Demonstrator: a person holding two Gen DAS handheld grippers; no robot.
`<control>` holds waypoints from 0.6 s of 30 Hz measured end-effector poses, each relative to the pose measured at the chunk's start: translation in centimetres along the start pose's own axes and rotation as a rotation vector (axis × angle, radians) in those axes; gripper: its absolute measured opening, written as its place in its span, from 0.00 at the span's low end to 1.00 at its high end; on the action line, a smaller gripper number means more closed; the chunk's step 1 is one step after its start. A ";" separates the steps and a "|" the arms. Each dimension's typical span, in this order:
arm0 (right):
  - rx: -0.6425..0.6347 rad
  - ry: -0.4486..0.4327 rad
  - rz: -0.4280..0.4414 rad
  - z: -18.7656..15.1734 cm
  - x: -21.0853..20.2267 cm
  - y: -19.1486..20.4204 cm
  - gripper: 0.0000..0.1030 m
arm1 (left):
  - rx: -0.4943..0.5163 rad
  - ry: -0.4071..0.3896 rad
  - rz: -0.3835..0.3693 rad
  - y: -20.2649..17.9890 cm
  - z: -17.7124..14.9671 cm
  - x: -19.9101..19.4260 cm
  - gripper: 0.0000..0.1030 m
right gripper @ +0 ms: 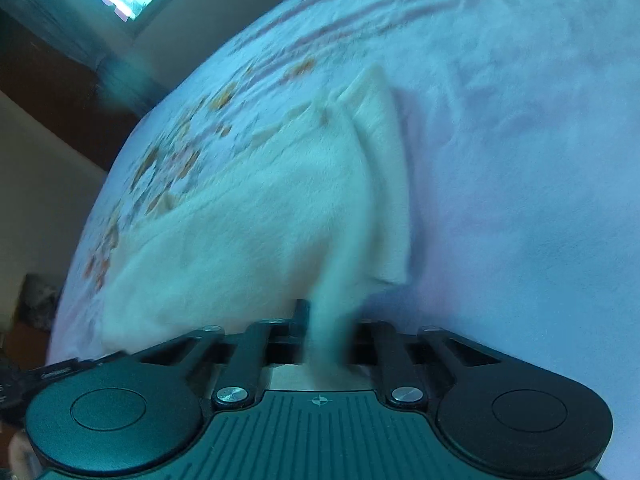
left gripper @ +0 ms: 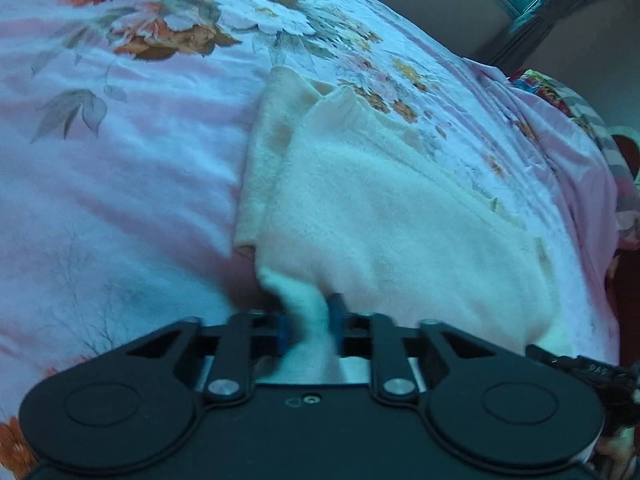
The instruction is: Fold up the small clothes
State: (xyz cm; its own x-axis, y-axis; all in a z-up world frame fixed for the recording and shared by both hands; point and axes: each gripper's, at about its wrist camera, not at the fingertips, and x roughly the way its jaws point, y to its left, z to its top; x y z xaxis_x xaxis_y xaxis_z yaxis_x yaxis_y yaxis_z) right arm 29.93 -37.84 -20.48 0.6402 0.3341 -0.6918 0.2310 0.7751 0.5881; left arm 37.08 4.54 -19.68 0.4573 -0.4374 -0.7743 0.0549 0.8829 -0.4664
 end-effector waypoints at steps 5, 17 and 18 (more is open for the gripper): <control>-0.069 -0.028 -0.058 0.2 -0.6 1.4 0.10 | -0.021 -0.027 -0.026 -0.1 0.5 -0.8 0.10; -0.151 -0.099 -0.166 -0.5 -1.7 1.7 0.24 | -0.054 -0.070 0.019 -1.2 0.6 -0.3 0.09; -0.160 -0.142 -0.179 -0.5 -2.4 2.0 0.24 | -0.049 -0.082 0.023 -1.4 0.6 -0.6 0.09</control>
State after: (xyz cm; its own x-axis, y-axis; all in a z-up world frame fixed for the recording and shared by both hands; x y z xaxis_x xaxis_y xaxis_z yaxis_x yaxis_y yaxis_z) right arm 28.45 -36.80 -17.87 0.6984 0.1142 -0.7065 0.2384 0.8937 0.3801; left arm 37.23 3.65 -18.26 0.5294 -0.3996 -0.7484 0.0012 0.8825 -0.4704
